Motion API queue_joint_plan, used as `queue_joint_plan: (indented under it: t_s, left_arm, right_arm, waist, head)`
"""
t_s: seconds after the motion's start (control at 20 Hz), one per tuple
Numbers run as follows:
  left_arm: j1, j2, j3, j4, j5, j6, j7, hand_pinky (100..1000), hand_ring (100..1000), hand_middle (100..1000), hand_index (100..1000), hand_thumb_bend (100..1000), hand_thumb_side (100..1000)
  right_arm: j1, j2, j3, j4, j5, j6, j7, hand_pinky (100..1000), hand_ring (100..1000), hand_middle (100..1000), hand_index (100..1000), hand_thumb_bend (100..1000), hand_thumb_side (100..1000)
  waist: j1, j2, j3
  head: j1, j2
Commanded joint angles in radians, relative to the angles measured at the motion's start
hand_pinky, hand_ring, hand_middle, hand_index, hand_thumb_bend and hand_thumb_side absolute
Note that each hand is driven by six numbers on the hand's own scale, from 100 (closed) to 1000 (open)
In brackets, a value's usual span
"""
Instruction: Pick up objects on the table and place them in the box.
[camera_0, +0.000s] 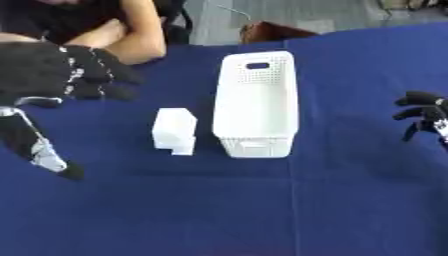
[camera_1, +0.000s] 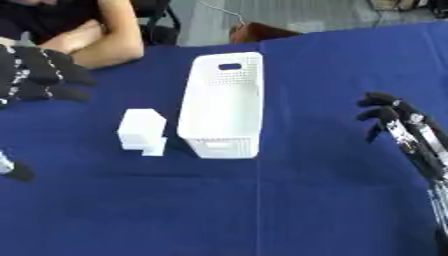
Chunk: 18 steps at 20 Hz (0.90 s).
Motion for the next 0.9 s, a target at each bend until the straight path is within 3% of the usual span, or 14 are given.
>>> queue_joint_plan:
  t_s: [0.05, 0.9]
  left_arm:
    - [-0.021, 0.013, 0.004, 0.024, 0.028, -0.005, -0.015, 928, 947, 973, 1000, 666, 816]
    - [-0.046, -0.02, -0.003, 0.097, 0.129, -0.012, -0.116, 916, 937, 970, 1000, 559, 852]
  right_arm:
    - [-0.017, -0.01, 0.003, -0.01, 0.003, -0.002, 0.006, 441, 699, 763, 903, 100, 860]
    - [-0.031, -0.009, 0.008, -0.007, 0.002, -0.004, 0.015, 440, 699, 763, 903, 100, 862]
  waist:
    - [-0.002, -0.01, -0.005]
    - [0.002, 0.005, -0.035]
  head:
    - [0.011, -0.012]
    - [0.019, -0.016]
